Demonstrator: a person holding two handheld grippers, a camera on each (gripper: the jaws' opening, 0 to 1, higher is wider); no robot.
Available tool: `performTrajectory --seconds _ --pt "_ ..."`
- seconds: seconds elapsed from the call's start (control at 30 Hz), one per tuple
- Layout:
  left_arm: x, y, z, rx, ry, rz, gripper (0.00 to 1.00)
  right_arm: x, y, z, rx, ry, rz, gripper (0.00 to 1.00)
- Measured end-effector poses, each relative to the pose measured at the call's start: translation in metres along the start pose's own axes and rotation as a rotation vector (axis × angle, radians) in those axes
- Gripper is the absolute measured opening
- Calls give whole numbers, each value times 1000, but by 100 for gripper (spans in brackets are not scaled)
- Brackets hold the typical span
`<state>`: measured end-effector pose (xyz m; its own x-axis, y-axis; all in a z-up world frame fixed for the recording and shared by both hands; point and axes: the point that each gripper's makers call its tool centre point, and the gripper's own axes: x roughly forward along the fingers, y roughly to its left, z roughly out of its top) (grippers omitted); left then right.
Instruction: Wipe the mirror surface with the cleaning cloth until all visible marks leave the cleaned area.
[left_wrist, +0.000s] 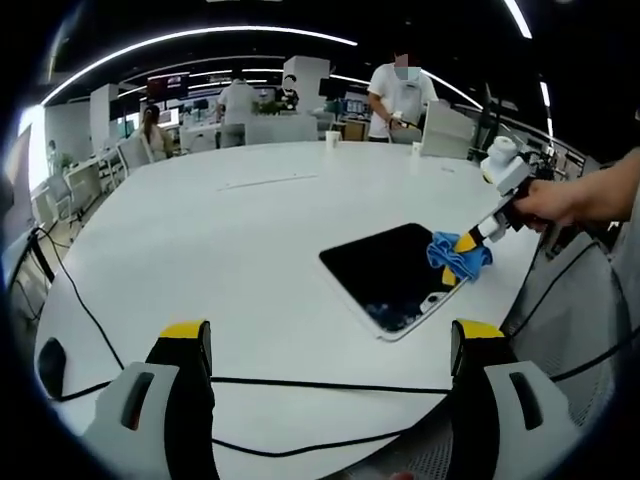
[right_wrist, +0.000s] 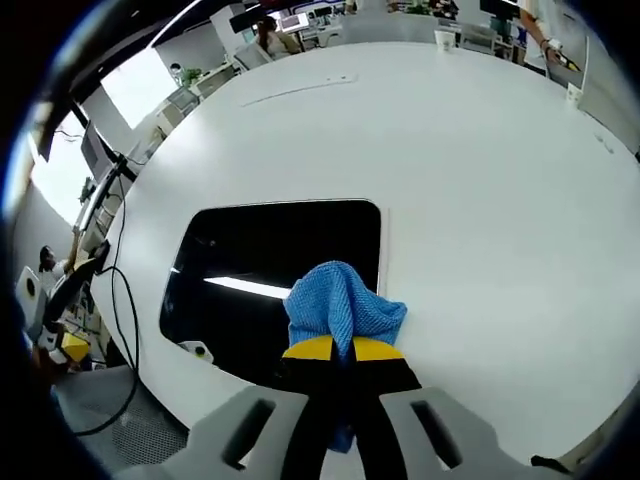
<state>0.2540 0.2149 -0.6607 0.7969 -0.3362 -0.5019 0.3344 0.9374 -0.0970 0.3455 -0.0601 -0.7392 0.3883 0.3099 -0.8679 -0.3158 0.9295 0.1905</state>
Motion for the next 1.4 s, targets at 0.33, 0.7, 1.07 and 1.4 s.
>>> performTrajectory --seconds 0.33,0.7,1.07,1.4 --pt "5 1 0 -5 7 -3 99 9 -3 17 -1 -3 -3 0" --pt "9 0 2 4 9 -12 99 17 -5 35 -9 -17 -15 0" --pt "9 3 -1 -2 20 -8 99 27 -8 54 -21 -22 -22 0" --pt "14 1 2 4 17 -18 99 33 -10 68 -39 -25 -28 0"
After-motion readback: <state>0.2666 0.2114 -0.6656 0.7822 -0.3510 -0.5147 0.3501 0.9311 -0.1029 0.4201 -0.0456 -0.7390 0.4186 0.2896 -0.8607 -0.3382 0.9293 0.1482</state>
